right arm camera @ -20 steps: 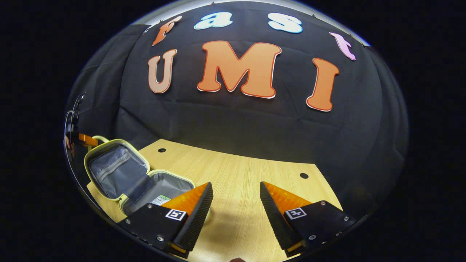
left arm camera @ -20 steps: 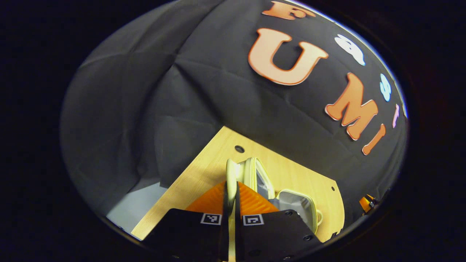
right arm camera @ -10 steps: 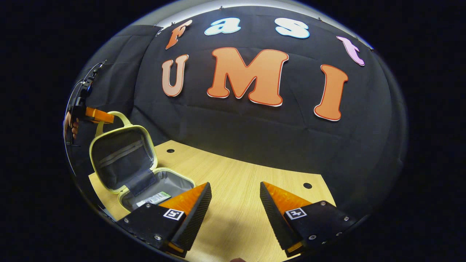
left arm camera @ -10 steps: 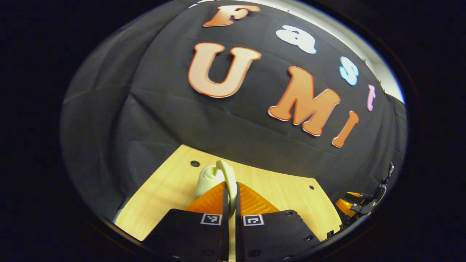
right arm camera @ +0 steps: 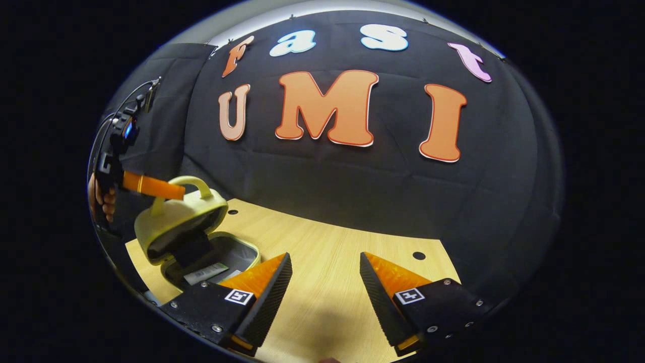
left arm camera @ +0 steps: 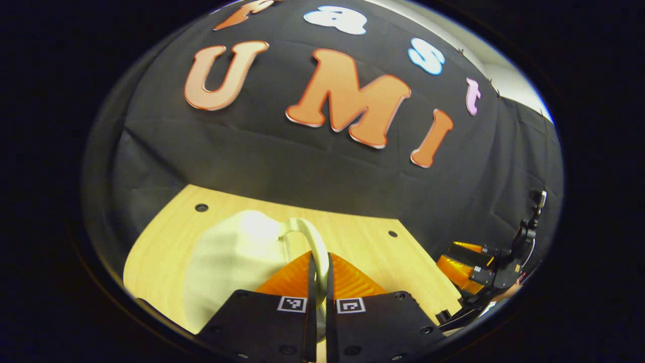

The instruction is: First open the suitcase, pack the skin care products into it, and then close the suitcase.

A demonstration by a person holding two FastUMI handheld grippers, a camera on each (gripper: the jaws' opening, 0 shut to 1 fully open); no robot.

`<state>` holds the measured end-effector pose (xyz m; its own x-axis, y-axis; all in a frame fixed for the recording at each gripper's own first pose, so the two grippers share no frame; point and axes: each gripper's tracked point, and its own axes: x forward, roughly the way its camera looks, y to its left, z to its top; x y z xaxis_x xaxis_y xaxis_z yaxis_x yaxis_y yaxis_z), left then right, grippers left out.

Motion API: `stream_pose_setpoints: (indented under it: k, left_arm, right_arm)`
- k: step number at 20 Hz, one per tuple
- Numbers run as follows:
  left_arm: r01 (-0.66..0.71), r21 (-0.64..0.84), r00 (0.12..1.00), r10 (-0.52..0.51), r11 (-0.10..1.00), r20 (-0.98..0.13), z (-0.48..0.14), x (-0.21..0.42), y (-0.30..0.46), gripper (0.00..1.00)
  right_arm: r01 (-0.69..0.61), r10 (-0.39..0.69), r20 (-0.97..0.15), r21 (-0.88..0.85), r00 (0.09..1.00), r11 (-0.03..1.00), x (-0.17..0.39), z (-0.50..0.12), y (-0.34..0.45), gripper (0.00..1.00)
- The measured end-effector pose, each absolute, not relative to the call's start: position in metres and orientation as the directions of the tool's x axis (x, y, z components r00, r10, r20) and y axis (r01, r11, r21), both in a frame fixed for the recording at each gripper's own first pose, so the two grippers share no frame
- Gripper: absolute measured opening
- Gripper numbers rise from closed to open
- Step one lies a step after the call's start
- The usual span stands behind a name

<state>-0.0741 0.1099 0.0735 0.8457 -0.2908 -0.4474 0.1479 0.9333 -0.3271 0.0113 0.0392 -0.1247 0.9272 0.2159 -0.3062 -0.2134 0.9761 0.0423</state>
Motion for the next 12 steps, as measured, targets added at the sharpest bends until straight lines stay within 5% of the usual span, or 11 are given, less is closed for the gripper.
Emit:
stream_pose_setpoints:
  k: [9,12]
  left_arm:
    - [0.285,-0.071,0.702,-0.259,0.956,-0.663,-0.05,-0.101,0.006,0.07]
    - [0.314,-0.066,0.647,-0.264,0.947,-0.715,-0.08,-0.12,-0.024,0.15]
  right_arm:
    - [-0.209,0.221,-0.312,0.073,0.924,0.975,0.003,-0.136,0.011,0.87]
    - [-0.221,0.233,-0.306,0.075,0.923,0.972,0.003,-0.136,0.015,0.87]
